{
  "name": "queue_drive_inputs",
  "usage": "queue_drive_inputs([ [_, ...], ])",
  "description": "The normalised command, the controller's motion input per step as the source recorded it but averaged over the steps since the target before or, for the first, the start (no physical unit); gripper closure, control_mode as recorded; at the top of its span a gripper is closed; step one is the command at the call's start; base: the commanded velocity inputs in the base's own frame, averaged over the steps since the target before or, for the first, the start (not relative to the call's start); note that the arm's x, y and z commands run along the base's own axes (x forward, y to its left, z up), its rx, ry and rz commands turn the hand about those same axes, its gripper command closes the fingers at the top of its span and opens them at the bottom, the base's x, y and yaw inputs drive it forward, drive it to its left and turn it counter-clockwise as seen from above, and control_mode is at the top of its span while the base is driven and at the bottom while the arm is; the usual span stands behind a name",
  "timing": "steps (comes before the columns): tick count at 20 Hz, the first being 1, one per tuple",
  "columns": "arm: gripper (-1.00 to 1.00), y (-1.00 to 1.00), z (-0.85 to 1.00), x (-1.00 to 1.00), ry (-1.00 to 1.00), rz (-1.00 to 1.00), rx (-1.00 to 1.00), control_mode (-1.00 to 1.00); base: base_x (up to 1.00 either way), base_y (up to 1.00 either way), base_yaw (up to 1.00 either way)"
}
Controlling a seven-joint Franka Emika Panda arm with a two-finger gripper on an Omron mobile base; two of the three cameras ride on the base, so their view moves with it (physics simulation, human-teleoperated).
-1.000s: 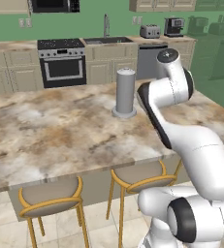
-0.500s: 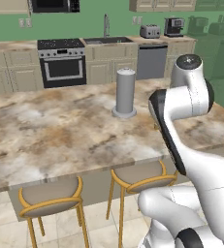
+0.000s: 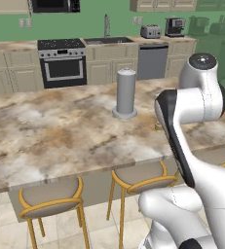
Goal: Get the candle and the beer from the cabinet and move them to the dining counter.
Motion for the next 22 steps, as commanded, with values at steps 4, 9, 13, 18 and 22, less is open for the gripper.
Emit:
queue_drive_inputs([
  [4, -1.00, 0.37, 0.07, -0.34, 0.00, 0.03, 0.02, -1.00, 0.00, 0.00, 0.00],
  [9, -1.00, 0.26, 0.14, -0.29, 0.00, 0.12, 0.08, -1.00, 0.00, 0.00, 0.00],
  [13, -1.00, 0.33, 0.03, -0.13, 0.02, 0.12, 0.08, -1.00, 0.00, 0.00, 0.00],
  [18, -1.00, 0.34, 0.00, -0.14, 0.04, 0.13, 0.03, -1.00, 0.00, 0.00, 0.00],
  [22, -1.00, 0.20, 0.00, -0.02, 0.07, 0.05, 0.00, -1.00, 0.00, 0.00, 0.00],
])
